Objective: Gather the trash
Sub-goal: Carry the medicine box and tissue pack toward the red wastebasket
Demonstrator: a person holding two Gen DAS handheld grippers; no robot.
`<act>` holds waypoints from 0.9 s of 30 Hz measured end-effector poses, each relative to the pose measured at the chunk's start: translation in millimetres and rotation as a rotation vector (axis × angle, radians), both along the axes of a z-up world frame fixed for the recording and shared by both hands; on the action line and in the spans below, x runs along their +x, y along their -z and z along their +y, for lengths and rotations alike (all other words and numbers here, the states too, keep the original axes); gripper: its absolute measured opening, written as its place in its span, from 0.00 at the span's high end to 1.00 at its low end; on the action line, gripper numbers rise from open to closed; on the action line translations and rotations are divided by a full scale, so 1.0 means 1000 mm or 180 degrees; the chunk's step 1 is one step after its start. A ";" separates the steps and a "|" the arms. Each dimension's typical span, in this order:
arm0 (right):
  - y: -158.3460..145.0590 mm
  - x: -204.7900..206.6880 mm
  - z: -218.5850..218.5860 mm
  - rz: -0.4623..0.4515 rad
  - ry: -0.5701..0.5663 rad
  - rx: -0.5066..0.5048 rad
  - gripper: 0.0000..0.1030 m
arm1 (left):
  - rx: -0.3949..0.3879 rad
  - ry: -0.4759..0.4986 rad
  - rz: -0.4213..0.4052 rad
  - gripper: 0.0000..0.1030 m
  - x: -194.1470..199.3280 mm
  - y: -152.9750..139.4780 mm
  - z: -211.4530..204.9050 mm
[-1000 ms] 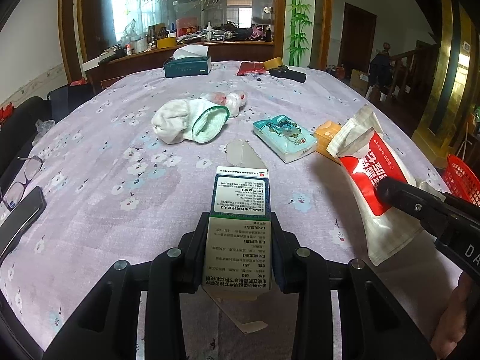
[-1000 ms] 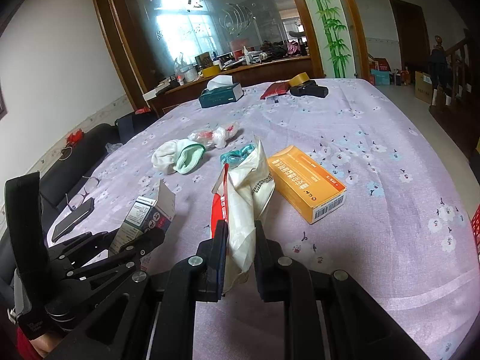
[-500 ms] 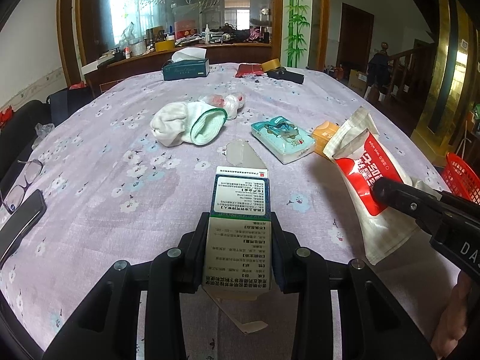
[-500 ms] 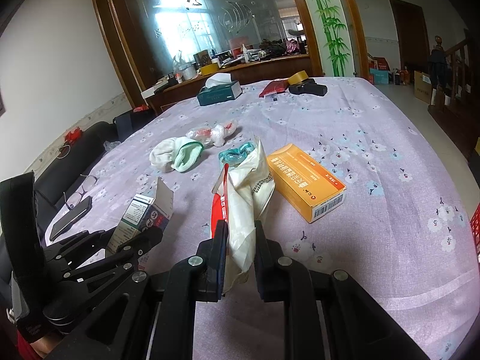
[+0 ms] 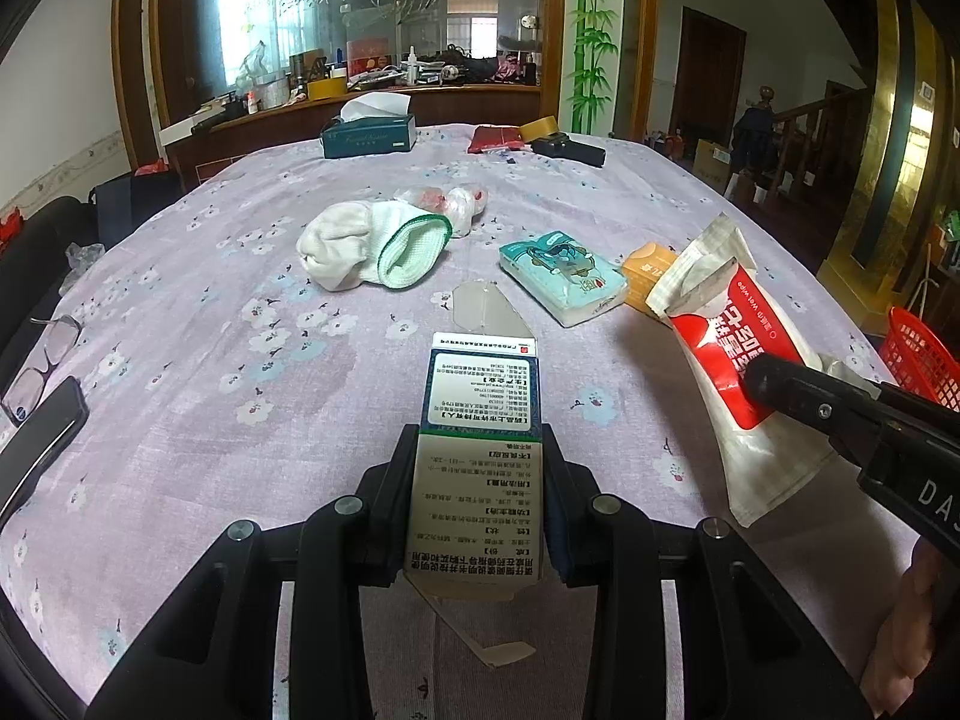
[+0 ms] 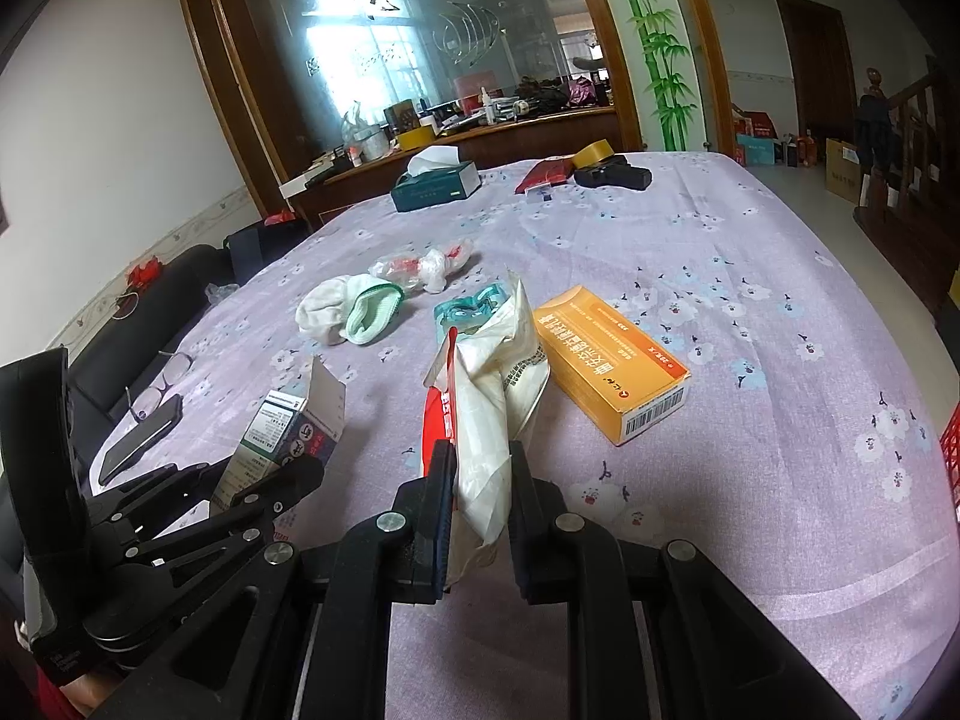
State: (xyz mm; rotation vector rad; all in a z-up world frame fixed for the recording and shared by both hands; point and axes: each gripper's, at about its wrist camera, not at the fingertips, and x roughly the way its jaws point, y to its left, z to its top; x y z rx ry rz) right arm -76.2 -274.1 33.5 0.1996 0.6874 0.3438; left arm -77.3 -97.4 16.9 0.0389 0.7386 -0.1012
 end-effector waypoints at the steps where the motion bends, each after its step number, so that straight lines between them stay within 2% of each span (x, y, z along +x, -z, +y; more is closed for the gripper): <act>1: 0.000 0.000 0.000 0.0000 0.0002 -0.0001 0.83 | 0.0000 0.0001 0.0001 0.67 0.000 0.000 0.000; 9: -0.003 -0.003 -0.001 -0.0012 0.0083 -0.0052 0.83 | -0.0011 -0.0004 -0.0009 0.67 0.000 0.002 0.001; 14: -0.011 -0.016 -0.012 0.0024 0.0095 0.0108 0.83 | -0.0043 0.0040 -0.0030 0.67 0.000 0.002 0.000; 17: -0.016 -0.023 -0.021 0.0017 0.0139 0.0165 0.83 | -0.0142 0.0111 0.0021 0.67 -0.001 0.000 0.000; 27: -0.026 -0.038 -0.052 -0.0007 0.0277 0.0344 0.83 | -0.0338 0.0350 0.0058 0.67 -0.011 -0.026 -0.020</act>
